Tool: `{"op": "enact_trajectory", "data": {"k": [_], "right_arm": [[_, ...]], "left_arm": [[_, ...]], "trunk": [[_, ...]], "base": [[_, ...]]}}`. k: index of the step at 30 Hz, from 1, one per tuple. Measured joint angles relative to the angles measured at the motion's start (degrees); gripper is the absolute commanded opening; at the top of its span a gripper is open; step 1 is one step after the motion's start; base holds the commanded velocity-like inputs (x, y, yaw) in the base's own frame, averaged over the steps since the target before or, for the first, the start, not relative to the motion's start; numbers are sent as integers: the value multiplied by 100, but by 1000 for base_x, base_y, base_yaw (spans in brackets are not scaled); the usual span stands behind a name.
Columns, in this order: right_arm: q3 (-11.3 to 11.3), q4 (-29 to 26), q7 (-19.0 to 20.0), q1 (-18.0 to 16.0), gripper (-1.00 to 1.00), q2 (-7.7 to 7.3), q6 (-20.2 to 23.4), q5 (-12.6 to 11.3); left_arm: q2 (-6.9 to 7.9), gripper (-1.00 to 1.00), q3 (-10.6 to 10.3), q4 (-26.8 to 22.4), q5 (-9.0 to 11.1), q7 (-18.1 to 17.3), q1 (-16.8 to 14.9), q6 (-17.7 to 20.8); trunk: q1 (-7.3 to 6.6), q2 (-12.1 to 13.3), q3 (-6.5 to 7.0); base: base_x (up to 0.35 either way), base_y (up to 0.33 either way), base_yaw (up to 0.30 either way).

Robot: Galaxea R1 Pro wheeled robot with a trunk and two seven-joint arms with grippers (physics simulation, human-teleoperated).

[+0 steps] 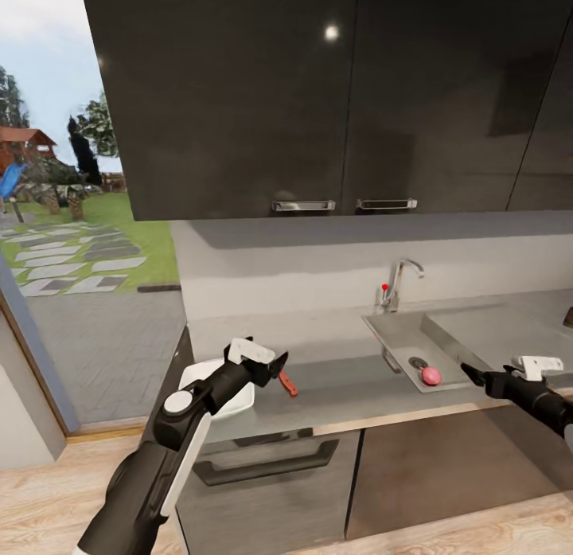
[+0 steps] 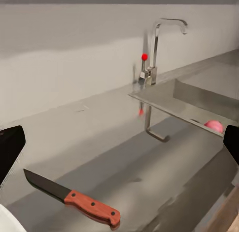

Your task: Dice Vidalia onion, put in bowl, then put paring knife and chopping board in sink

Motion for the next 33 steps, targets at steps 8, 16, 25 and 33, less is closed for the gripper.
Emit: {"op": "enact_trajectory", "data": {"k": [8,16,25,33], "right_arm": [[574,1,-894,-561,100,106,1,-17],[803,-30,-825,-615,100,402,-24,-23],[1371,-52,-132,-618,100,451,-16,-1],[1414,-55,-43,-618,100,452,-17,0]], "left_arm": [[0,100,51,-201,0,15,0,-15],[-10,100,80,-281,0,18,0,-23],[-34,100,192,-290,-1,18,0,-24],[-35,100,277,-292,0,18,0,-25]], "trunk": [[0,-1,0],[0,-1,0],[-1,-1,-1],[-2,0,0]], "base": [[0,0,0],[0,0,0],[30,-24,-33],[181,-230,-265]]}}
